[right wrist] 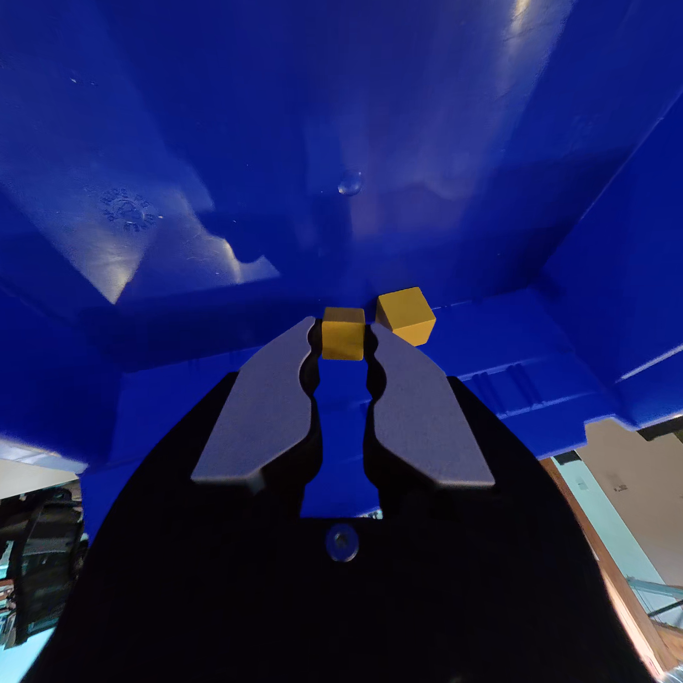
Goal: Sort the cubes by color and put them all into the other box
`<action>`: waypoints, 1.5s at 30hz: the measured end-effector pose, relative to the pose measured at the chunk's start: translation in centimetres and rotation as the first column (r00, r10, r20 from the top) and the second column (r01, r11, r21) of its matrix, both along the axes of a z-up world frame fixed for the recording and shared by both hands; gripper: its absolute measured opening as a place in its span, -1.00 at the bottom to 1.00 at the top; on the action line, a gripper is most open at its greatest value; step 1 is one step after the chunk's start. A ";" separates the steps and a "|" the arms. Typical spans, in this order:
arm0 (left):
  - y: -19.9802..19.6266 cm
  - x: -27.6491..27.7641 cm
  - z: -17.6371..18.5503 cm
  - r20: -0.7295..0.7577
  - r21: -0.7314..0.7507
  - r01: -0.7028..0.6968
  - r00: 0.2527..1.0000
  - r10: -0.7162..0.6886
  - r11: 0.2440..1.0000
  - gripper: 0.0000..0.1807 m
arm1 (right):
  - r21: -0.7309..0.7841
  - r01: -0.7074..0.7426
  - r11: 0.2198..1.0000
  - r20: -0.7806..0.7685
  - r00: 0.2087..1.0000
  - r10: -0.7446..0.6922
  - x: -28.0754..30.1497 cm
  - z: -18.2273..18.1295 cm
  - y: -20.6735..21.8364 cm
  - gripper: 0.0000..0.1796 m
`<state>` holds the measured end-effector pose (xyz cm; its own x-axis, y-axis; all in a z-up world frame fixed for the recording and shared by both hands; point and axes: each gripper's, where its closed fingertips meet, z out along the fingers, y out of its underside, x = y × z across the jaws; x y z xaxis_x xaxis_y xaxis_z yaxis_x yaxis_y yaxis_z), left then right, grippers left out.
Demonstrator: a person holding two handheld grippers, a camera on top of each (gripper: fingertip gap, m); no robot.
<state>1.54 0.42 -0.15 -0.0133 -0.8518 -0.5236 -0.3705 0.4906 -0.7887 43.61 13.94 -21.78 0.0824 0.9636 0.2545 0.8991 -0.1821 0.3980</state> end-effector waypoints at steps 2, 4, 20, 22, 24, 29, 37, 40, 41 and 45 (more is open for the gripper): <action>-0.1 0.1 -0.1 -0.004 -0.001 0.004 1.000 -0.004 1.000 -1.00 | -0.011 0.005 1.000 0.018 1.000 -0.004 0.2 -0.4 0.0 -0.75; -0.2 0.2 -0.3 -0.012 -0.001 0.008 1.000 -0.008 1.000 -1.00 | -0.010 0.008 1.000 0.040 0.999 -0.007 0.5 -0.6 0.2 -0.76; -1.0 0.5 -1.3 -0.079 0.019 0.027 0.997 -0.025 0.999 -1.00 | 0.030 0.066 0.997 0.060 0.996 -0.067 0.4 1.6 0.0 -0.98; -1.0 0.5 -1.2 -0.076 0.021 0.026 0.997 -0.024 0.999 -1.00 | -0.015 0.076 0.997 0.013 0.997 -0.076 -0.3 1.2 -0.9 -0.99; -1.0 0.6 -1.4 -0.081 0.019 0.028 0.996 -0.026 0.999 -1.00 | -0.043 0.082 0.996 0.043 0.996 -0.080 0.2 0.4 -1.1 -0.99; -1.2 0.9 -2.1 -0.109 0.028 0.029 0.994 -0.026 0.999 -1.00 | -0.042 0.106 0.993 0.134 0.986 -0.100 1.9 -1.0 -0.7 -1.00; -0.8 0.4 -1.8 -0.118 0.043 0.009 0.993 -0.004 0.999 -1.00 | 0.000 0.130 0.991 0.132 0.983 -0.129 1.1 0.7 -0.4 -0.99; 0.0 -0.4 -1.0 -0.100 0.057 -0.029 0.994 0.035 0.998 -1.00 | 0.063 0.138 0.988 0.057 0.988 -0.142 -0.4 3.6 -1.1 -1.00; 0.4 -0.8 -0.6 -0.088 0.058 -0.050 0.995 0.055 0.997 -1.00 | 0.105 0.132 0.986 0.010 0.991 -0.133 -1.2 4.9 -1.2 -1.00; 2.0 -2.8 1.2 -0.043 0.067 -0.128 0.990 0.131 0.989 -1.00 | 0.264 0.112 0.958 -0.176 0.982 -0.066 -5.1 10.8 -3.0 -1.00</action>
